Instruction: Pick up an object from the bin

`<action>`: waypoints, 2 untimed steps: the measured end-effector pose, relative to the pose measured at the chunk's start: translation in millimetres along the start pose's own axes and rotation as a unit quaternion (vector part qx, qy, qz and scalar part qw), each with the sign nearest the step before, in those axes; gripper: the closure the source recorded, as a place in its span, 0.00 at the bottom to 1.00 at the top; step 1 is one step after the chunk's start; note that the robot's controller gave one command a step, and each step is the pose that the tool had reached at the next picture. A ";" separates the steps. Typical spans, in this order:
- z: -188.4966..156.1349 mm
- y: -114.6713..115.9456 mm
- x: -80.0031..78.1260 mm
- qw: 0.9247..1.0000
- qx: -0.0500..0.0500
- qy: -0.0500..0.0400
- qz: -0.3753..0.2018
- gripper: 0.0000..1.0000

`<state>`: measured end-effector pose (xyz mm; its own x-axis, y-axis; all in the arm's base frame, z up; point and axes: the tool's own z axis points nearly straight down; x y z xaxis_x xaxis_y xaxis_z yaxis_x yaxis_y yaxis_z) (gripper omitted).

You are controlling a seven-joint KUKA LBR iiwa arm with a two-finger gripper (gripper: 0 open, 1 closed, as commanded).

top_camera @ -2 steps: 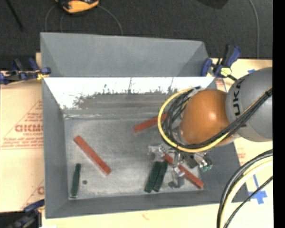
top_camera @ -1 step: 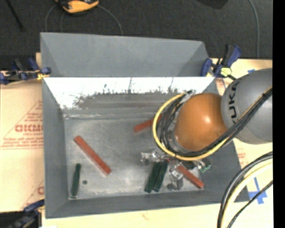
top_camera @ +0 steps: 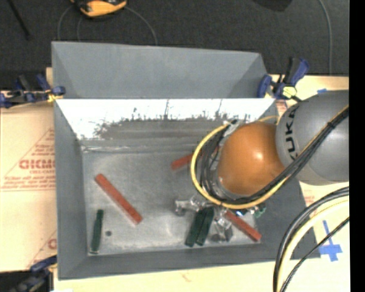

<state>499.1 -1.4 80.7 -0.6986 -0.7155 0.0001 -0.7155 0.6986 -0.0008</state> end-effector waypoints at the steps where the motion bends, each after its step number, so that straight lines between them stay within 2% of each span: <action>1: 10.4 -4.7 -8.6 0.997 0.000 -0.002 -0.074 1.00; 2: 10.4 -4.7 -8.6 0.997 0.001 -0.002 -0.074 1.00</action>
Offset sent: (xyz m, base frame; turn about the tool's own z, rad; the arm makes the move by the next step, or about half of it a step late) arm 0.0000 0.0000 0.0000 0.0000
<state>508.4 1.4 70.3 -0.5853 -0.8108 -0.0030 -0.8108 0.5853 -0.0020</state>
